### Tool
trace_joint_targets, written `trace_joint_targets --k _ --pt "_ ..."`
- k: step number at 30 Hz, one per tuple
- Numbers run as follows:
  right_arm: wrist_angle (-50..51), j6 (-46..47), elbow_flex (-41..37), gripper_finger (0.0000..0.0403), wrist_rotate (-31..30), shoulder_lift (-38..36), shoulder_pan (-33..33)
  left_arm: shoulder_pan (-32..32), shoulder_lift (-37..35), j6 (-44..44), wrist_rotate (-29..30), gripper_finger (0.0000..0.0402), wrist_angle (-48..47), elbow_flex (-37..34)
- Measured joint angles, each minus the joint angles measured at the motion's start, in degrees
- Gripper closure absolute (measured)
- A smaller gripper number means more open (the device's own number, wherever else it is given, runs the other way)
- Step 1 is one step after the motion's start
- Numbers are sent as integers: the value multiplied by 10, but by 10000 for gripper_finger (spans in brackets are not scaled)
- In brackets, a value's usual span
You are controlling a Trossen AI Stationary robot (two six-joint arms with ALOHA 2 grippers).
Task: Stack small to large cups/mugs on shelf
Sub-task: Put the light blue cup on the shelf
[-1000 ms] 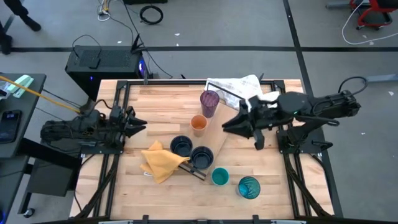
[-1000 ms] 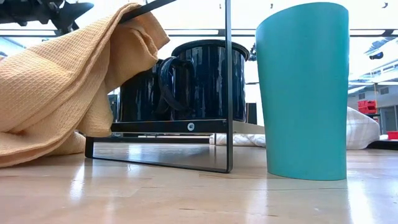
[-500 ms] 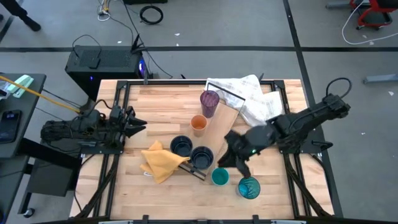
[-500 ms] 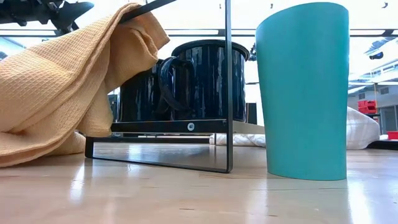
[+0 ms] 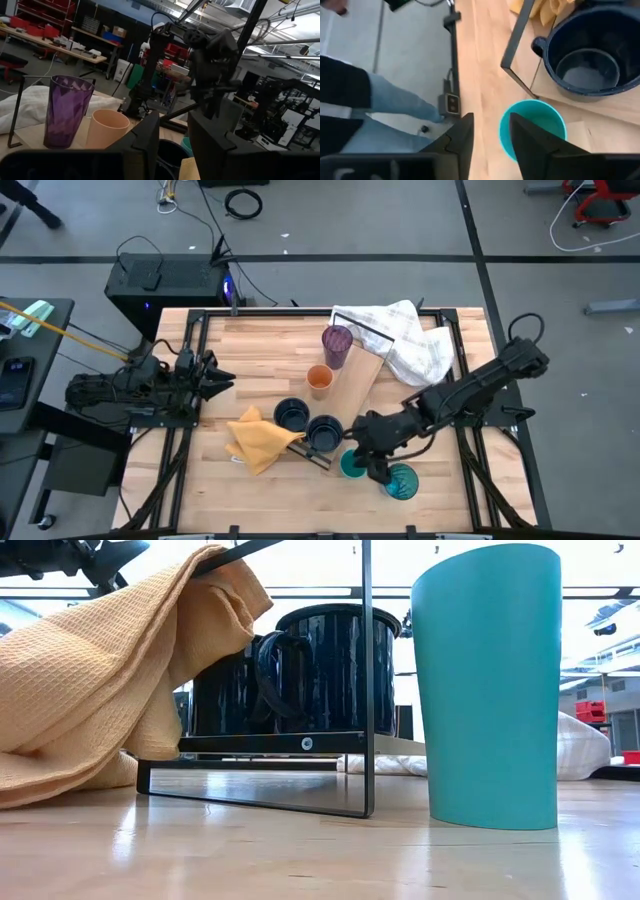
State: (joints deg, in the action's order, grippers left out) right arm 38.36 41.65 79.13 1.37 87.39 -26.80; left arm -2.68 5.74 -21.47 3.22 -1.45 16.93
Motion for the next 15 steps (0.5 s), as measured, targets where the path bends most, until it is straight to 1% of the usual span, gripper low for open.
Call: trace_joint_targets --k 7,11,15 --pt "54 -22 0 219 2 39 14 0 0 0 0 292 0 0" --pt "58 -40 0 205 3 59 24 0 0 0 0 292 0 0" --pt "67 -53 0 199 4 76 31 0 0 1 0 292 0 0"
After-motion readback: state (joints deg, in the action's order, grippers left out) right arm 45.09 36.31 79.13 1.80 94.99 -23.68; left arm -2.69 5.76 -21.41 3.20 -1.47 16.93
